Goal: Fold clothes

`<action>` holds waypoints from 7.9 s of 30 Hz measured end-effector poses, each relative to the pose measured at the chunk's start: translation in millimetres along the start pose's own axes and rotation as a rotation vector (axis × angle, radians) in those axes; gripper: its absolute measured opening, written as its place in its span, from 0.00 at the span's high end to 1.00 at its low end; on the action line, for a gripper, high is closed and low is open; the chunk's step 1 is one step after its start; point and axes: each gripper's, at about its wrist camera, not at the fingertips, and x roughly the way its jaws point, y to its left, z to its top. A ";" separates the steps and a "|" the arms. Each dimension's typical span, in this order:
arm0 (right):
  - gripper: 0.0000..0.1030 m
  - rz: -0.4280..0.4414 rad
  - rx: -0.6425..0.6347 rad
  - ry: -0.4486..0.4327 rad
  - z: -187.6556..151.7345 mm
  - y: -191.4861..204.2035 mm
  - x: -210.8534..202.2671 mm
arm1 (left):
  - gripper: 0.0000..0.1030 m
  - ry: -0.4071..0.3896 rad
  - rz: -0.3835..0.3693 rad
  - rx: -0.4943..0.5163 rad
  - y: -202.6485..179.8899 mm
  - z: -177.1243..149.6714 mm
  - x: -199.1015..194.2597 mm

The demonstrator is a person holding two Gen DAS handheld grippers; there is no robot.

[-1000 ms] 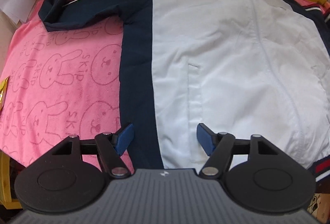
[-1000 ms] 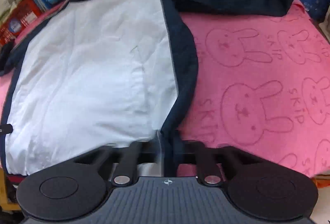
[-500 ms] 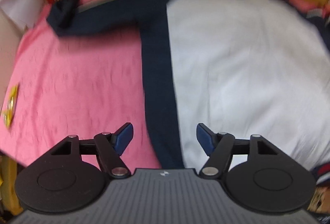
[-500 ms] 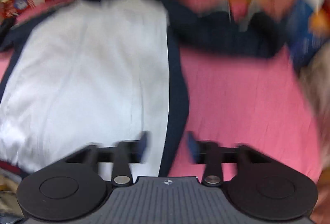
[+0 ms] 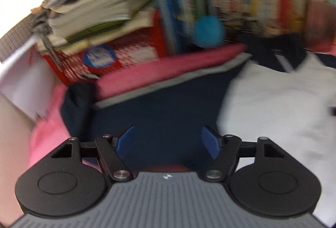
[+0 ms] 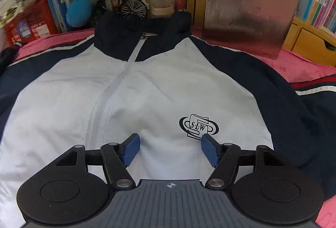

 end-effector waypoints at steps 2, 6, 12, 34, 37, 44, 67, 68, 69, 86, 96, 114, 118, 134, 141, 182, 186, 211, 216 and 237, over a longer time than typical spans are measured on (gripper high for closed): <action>0.35 -0.026 -0.015 0.014 -5.8 8.4 -1.6 | 0.30 -0.001 0.035 0.009 28.2 12.1 27.2; 0.32 -0.113 -0.025 0.024 -14.7 25.9 -5.6 | 0.30 0.078 0.148 0.043 76.1 16.9 92.0; 0.30 -0.269 0.005 0.063 -13.7 48.8 -12.9 | 0.31 0.162 0.211 -0.070 158.1 -14.1 87.6; 0.22 -0.424 -0.048 0.082 -3.8 141.4 -27.0 | 0.69 0.081 0.144 0.031 149.7 33.3 164.1; 0.22 -0.425 -0.035 0.082 -4.8 145.0 -30.5 | 0.84 0.065 0.100 -0.053 172.5 27.5 151.6; 0.22 -0.423 0.008 0.099 -9.2 144.5 -24.2 | 0.80 -0.113 0.084 -0.153 253.6 15.5 34.0; 0.19 -0.440 0.170 -0.032 -21.1 81.1 -66.5 | 0.40 0.115 0.126 -0.253 225.1 0.0 -12.8; 0.19 -0.466 0.192 -0.039 -23.9 63.3 -70.6 | 0.37 0.106 0.089 -0.234 204.4 1.5 -15.9; 0.19 -0.493 0.213 -0.047 -26.6 45.4 -74.9 | 0.37 0.108 0.055 -0.211 182.7 2.7 -17.6; 0.15 -0.295 0.947 -0.295 -80.2 -353.5 -70.7 | 0.37 0.303 -0.063 -0.060 -149.1 -8.1 -58.0; 0.65 0.034 0.015 -0.052 -72.3 -182.6 -71.1 | 0.36 0.301 -0.018 -0.034 -203.8 13.9 -62.7; 0.81 -0.056 0.649 -0.062 -56.4 -271.2 -53.2 | 0.36 0.392 0.038 -0.142 -188.2 -11.1 -44.4; 0.85 -0.446 0.259 -0.189 -26.7 -275.1 -111.6 | 0.36 0.388 0.033 -0.165 -185.0 -12.7 -42.6; 0.18 -0.762 -0.392 -0.098 -77.8 -261.5 -32.2 | 0.36 0.367 0.083 -0.152 -176.9 -26.1 -39.1; 0.00 -0.581 0.087 -0.431 -66.2 -226.6 -125.7 | 0.36 0.343 0.175 -0.229 -141.6 -30.0 -29.3; 0.28 0.064 -0.076 -0.005 -188.2 -0.9 -172.5 | 0.29 0.224 -0.205 0.043 -113.4 -147.6 -121.2; 0.24 0.028 -0.034 0.111 -226.0 18.3 -163.9 | 0.23 0.272 -0.226 0.045 -110.8 -179.4 -122.1; 0.00 -0.033 0.059 -0.165 -126.0 46.8 -323.9 | 0.15 0.191 -0.218 -0.052 -86.0 -57.5 -259.5; 0.00 -0.029 0.084 -0.115 -151.2 44.0 -322.5 | 0.15 0.248 -0.230 -0.018 -99.6 -81.6 -260.7; 0.03 -0.354 0.274 -0.306 -136.4 -126.7 -294.1 | 0.15 0.341 -0.159 -0.062 -136.8 -71.8 -232.8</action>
